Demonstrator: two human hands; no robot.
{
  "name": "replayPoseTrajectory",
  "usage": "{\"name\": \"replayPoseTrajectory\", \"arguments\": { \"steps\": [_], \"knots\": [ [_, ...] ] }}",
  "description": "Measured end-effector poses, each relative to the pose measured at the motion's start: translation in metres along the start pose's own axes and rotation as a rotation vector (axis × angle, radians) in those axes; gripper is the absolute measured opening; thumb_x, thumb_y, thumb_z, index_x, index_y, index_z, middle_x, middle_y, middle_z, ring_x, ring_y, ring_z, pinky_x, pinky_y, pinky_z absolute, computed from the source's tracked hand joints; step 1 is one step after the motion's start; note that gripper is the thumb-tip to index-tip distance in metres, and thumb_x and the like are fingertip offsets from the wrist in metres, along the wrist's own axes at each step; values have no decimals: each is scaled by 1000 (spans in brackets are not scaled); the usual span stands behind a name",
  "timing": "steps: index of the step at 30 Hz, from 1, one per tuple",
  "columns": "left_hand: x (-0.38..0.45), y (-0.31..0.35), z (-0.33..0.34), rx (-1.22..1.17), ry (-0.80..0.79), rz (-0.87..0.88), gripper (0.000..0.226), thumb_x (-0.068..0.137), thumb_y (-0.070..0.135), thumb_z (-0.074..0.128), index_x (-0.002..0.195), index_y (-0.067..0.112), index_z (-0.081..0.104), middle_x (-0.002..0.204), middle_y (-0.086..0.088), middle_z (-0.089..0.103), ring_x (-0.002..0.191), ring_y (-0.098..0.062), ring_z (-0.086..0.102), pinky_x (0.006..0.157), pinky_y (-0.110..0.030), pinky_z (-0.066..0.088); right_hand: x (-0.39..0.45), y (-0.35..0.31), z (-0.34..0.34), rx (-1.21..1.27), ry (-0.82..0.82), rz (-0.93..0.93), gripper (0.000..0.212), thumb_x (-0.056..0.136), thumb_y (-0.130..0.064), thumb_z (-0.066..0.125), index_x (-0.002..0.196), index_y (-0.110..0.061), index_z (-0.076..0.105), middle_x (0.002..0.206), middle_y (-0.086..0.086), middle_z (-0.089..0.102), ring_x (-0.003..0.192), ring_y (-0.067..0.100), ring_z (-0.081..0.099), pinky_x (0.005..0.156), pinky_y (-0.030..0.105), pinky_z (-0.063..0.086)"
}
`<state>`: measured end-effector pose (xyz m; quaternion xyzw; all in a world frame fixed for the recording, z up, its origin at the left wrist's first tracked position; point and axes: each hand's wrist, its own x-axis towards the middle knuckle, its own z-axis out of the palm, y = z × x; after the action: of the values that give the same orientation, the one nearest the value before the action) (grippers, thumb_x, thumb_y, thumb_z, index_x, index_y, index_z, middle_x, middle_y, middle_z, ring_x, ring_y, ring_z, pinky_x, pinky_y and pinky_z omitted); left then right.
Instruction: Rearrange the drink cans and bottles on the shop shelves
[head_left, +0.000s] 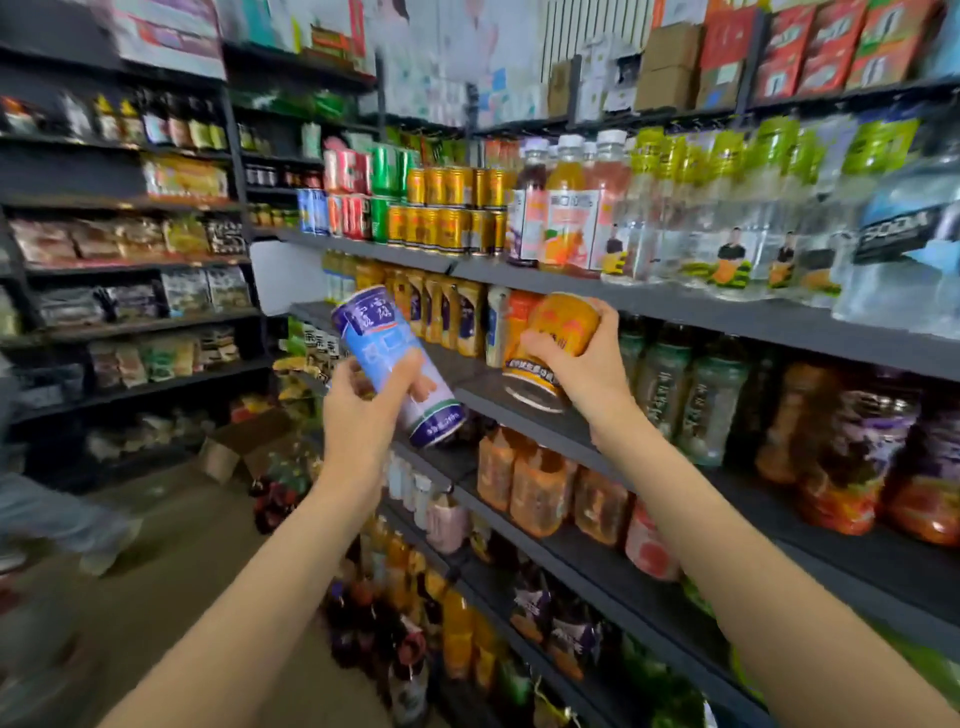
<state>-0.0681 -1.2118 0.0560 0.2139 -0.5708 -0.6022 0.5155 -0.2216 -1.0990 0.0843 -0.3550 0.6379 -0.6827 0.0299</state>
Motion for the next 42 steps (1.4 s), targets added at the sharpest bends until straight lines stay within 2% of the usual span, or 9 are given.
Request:
{"name": "replayPoseTrajectory", "arguments": {
  "steps": [5,7,10,15,19,29,33,39,42],
  "knots": [
    [126,-17,-64,-109,152,14,28,87,23,65,104,11,47,90,-4,62,67,-6,59,54,-13,48,64,22,124,-160,-151,-229,95,70,-32,80,142,-33,18,139,-4,36,124,17,44,100,31,40],
    [175,-28,-96,-74,140,40,33,85,27,66,107,11,47,97,-10,62,71,-9,60,63,-18,49,90,29,174,-171,-141,-309,101,67,-31,82,144,-32,17,145,-14,26,133,11,31,108,28,30],
    [253,-41,-137,9,87,73,43,83,31,67,115,9,48,108,-16,62,89,-22,62,81,-34,52,139,32,240,-149,-57,-361,102,67,-24,82,145,-27,17,134,-28,24,124,-4,30,101,12,30],
    [367,-52,-150,19,29,86,40,86,29,64,119,14,46,108,-6,59,92,-17,59,73,-26,50,226,33,293,-282,86,-406,101,70,-23,81,146,-24,15,152,-4,22,131,1,26,104,15,25],
    [436,-79,-125,-24,-100,66,47,85,28,66,125,15,44,108,-2,57,88,-10,59,66,-20,48,294,49,299,-339,262,-385,99,68,-27,82,144,-22,20,147,1,31,131,13,33,106,25,30],
    [581,-126,-28,-42,-374,202,48,78,27,71,119,24,46,99,8,57,85,-5,59,60,-13,51,463,55,260,-377,625,-400,84,72,-23,80,137,-22,27,128,3,46,114,16,49,97,27,41],
    [619,-129,16,-99,-448,204,48,80,27,70,120,21,46,101,5,57,87,-9,61,67,-19,52,511,55,238,-472,625,-319,83,73,-17,79,137,-22,26,135,8,45,118,20,48,99,33,40],
    [648,-123,78,-150,-538,234,52,78,28,73,121,21,45,100,-1,59,85,-15,63,77,-29,53,542,77,213,-511,593,-195,81,67,-5,80,128,-24,31,115,4,51,107,24,54,95,44,47],
    [654,-121,104,-168,-594,245,50,79,29,72,120,21,44,100,1,59,82,-11,63,72,-23,53,548,87,205,-537,629,-142,81,66,-12,82,127,-26,31,126,9,49,114,28,51,95,46,46]
  ]
}}
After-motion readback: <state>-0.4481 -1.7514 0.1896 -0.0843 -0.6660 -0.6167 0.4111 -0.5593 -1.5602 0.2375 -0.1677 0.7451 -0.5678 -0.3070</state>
